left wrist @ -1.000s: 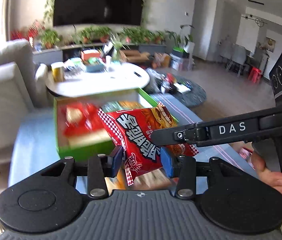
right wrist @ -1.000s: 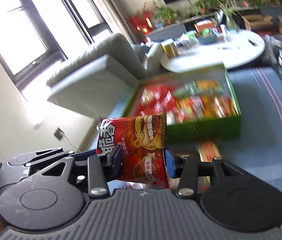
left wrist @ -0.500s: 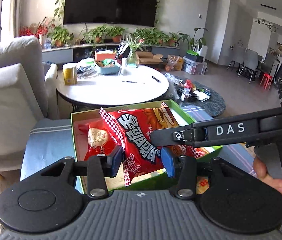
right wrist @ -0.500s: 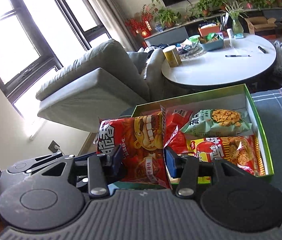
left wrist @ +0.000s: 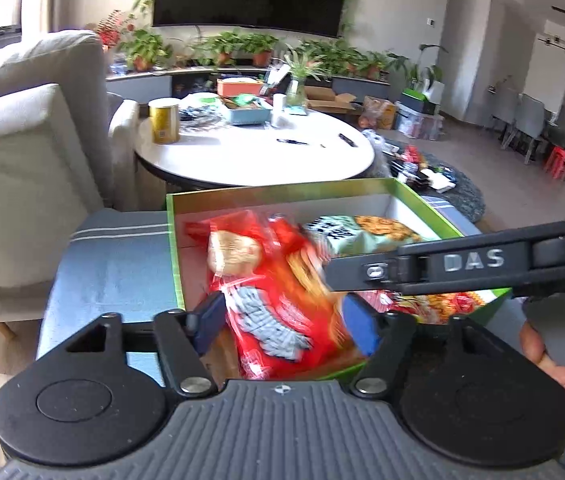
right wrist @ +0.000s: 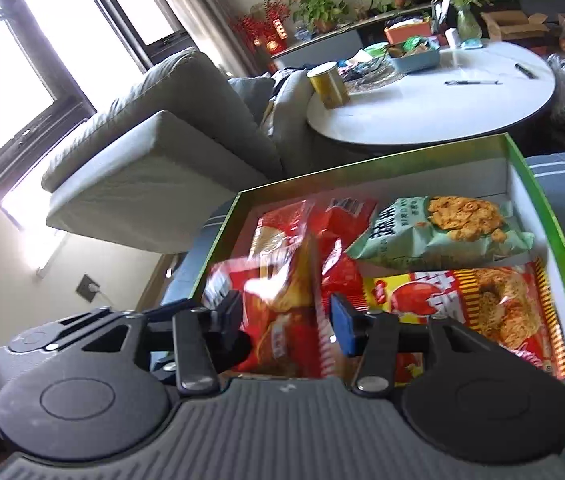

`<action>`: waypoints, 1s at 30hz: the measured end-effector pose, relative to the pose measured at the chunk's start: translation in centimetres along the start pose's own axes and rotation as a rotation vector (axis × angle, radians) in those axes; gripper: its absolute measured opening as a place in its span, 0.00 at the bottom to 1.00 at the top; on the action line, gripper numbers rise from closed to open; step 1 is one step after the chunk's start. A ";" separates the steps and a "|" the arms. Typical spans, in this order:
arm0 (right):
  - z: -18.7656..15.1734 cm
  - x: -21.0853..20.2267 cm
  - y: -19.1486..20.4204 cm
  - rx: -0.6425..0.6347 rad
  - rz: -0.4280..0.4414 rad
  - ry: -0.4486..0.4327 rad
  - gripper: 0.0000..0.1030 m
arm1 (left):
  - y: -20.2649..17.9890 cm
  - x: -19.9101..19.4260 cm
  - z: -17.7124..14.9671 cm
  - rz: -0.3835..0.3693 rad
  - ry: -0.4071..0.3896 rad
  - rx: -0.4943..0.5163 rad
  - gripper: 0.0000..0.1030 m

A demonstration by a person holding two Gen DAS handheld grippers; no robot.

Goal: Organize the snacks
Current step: 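Lift the red chip bag into the green box and open the right tool, then grasp the yellow-blue bread bag with the left tool while the right tool grasps the yellow Wangwang rice cracker bag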

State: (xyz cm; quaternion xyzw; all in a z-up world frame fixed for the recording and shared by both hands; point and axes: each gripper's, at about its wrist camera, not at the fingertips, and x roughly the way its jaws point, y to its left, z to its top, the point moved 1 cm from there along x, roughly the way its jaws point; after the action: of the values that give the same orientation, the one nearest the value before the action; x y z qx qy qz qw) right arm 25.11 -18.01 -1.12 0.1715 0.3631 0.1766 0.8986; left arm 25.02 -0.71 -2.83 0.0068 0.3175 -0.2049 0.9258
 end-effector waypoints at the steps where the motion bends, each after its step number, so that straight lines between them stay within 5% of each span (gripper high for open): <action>1: -0.1 -0.3 -0.1 0.002 -0.015 -0.011 0.59 | 0.2 -0.3 0.0 0.003 -0.004 -0.004 0.65; 11: -1.2 -5.6 0.8 -0.091 -0.013 -0.138 0.62 | 0.7 -5.2 -0.3 0.026 -0.086 -0.014 0.70; 16: -2.6 -6.7 1.8 -0.147 -0.005 -0.116 0.62 | 0.1 -7.0 -1.2 0.050 -0.066 -0.010 0.70; 30: -5.8 -9.2 -0.2 -0.152 -0.153 -0.080 0.66 | -3.3 -7.7 -4.9 0.011 0.006 -0.010 0.70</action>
State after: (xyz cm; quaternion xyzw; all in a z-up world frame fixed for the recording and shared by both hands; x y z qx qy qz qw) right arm 14.80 -21.21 0.28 0.0817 0.3245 0.1275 0.9337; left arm 15.32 -0.13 -1.81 0.0045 0.3210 -0.1981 0.9261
